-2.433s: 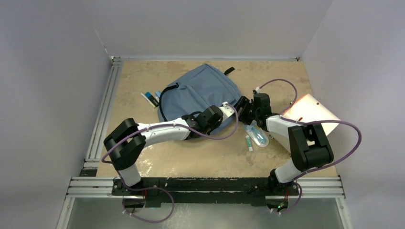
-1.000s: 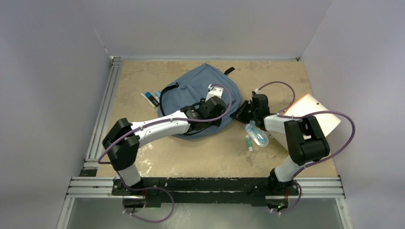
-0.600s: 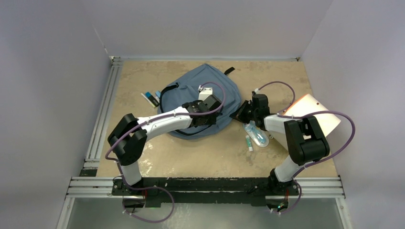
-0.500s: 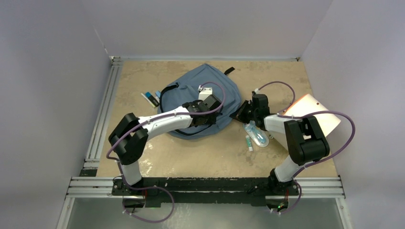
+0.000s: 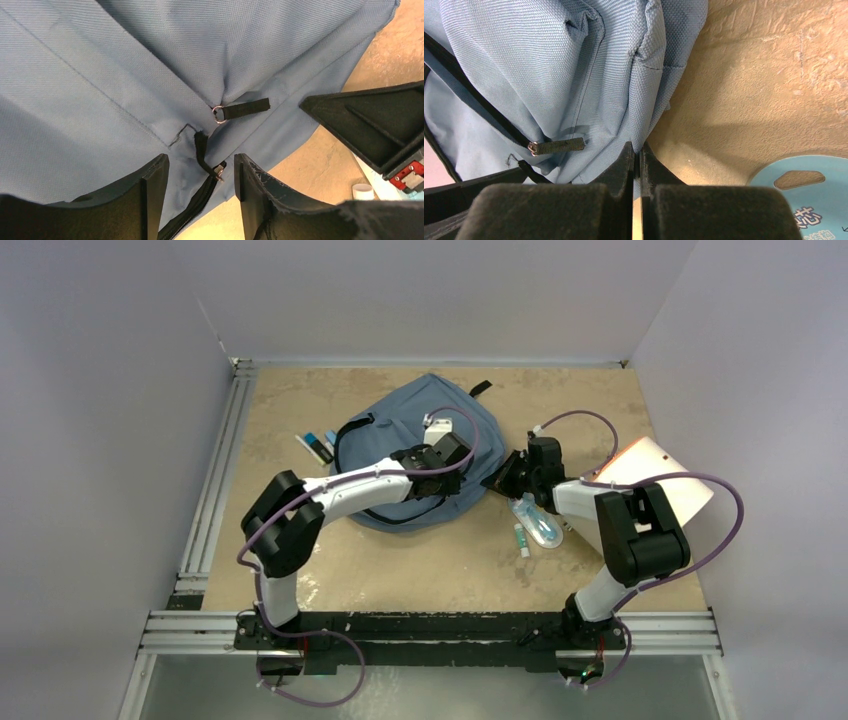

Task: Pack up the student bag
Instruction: Zip the student bag at the center of the board.

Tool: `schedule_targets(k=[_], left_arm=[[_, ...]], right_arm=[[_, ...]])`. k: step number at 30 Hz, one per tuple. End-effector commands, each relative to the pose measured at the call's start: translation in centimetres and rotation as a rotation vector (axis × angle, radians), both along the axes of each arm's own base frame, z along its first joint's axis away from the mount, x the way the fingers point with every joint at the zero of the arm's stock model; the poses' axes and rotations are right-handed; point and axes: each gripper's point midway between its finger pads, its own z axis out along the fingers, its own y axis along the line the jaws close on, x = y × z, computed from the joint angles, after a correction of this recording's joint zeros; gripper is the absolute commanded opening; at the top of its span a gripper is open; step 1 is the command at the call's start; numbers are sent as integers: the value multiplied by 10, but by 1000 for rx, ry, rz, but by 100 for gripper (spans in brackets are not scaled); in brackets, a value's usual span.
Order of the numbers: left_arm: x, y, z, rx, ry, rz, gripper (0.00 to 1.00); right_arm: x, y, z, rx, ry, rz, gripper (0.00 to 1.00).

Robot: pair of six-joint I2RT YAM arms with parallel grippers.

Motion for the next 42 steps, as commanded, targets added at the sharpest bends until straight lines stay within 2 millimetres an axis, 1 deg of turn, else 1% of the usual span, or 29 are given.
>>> schedule_targets(k=[1, 6, 13, 15, 16, 20, 24, 29, 33, 36, 42], left_arm=[[16, -15, 9, -29, -32, -8, 48], [17, -16, 2, -11, -25, -15, 40], [20, -12, 1, 12, -35, -18, 25], [21, -11, -1, 20, -35, -18, 22], [21, -8, -2, 29, -31, -17, 18], [22, -5, -3, 38, -33, -13, 10], [21, -1, -1, 43, -39, -9, 0], [20, 5, 4, 62, -52, -11, 0], [18, 14, 10, 86, -71, -15, 0], [14, 22, 13, 113, -79, -29, 0], [5, 46, 13, 173, -80, -3, 0]], right_arm=[[15, -4, 16, -11, -71, -20, 0], [15, -3, 17, -9, -71, -17, 0], [15, -3, 17, -7, -71, -15, 0], [15, -4, 16, -9, -69, -18, 0], [15, -3, 16, -8, -71, -17, 0], [15, -3, 16, -7, -70, -16, 0], [15, -3, 16, -8, -71, -16, 0], [15, -4, 15, -11, -69, -19, 0], [16, -5, 14, -17, -69, -26, 0], [17, -7, 15, -24, -71, -35, 0], [21, -10, 16, -34, -76, -52, 0]])
